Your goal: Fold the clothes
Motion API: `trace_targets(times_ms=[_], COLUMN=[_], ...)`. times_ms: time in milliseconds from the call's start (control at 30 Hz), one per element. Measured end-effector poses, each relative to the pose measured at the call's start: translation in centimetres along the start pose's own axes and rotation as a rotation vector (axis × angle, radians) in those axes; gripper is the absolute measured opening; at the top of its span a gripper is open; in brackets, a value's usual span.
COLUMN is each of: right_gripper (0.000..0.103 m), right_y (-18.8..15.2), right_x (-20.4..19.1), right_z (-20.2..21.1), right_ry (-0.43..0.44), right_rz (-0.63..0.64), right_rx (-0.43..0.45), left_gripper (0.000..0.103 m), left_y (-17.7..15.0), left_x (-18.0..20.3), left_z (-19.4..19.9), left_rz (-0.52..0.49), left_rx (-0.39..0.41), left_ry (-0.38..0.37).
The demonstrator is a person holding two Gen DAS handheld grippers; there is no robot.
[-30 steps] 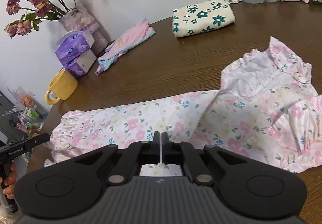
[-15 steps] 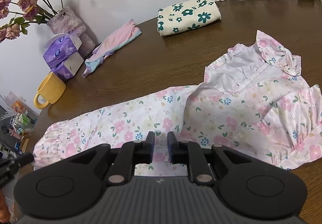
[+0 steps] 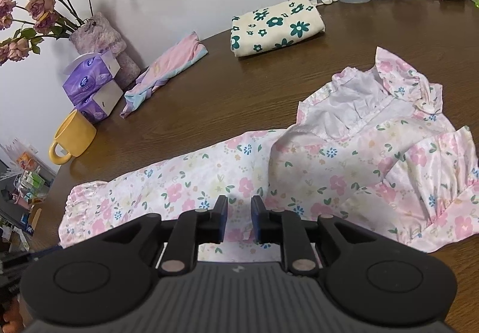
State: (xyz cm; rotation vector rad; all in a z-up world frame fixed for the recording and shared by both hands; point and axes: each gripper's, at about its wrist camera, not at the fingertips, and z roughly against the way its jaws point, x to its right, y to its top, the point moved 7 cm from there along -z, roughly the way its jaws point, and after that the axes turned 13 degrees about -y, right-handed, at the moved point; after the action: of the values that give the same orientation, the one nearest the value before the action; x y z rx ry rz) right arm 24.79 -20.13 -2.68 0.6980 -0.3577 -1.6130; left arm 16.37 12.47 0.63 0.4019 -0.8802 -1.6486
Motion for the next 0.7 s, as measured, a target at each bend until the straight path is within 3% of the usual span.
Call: trace_targets(times_ms=[133, 233, 333, 500, 700], right_gripper=[0.017, 0.017, 0.017, 0.017, 0.017], right_y=[0.3, 0.7, 1.1, 0.6, -0.4], right_x=[-0.4, -1.3, -3.4, -6.7, -7.3], right_z=[1.4, 2.1, 2.1, 0.8, -1.2], right_ry=[-0.007, -0.01, 0.005, 0.01, -0.02], right_rz=[0.023, 0.047, 0.09, 0.183, 0.243], right_rx=[0.041, 0.07, 0.082, 0.081, 0.06], left_gripper=[0.017, 0.017, 0.017, 0.017, 0.017], left_y=[2.7, 4.5, 5.5, 4.4, 2.4], left_x=[-0.1, 0.7, 1.7, 1.9, -0.1], left_z=[1.2, 0.3, -2.5, -6.9, -7.9], left_rz=[0.016, 0.012, -0.011, -0.003, 0.06], left_rx=[0.085, 0.101, 0.072, -0.013, -0.027], left_ry=[-0.001, -0.005, -0.009, -0.029, -0.05])
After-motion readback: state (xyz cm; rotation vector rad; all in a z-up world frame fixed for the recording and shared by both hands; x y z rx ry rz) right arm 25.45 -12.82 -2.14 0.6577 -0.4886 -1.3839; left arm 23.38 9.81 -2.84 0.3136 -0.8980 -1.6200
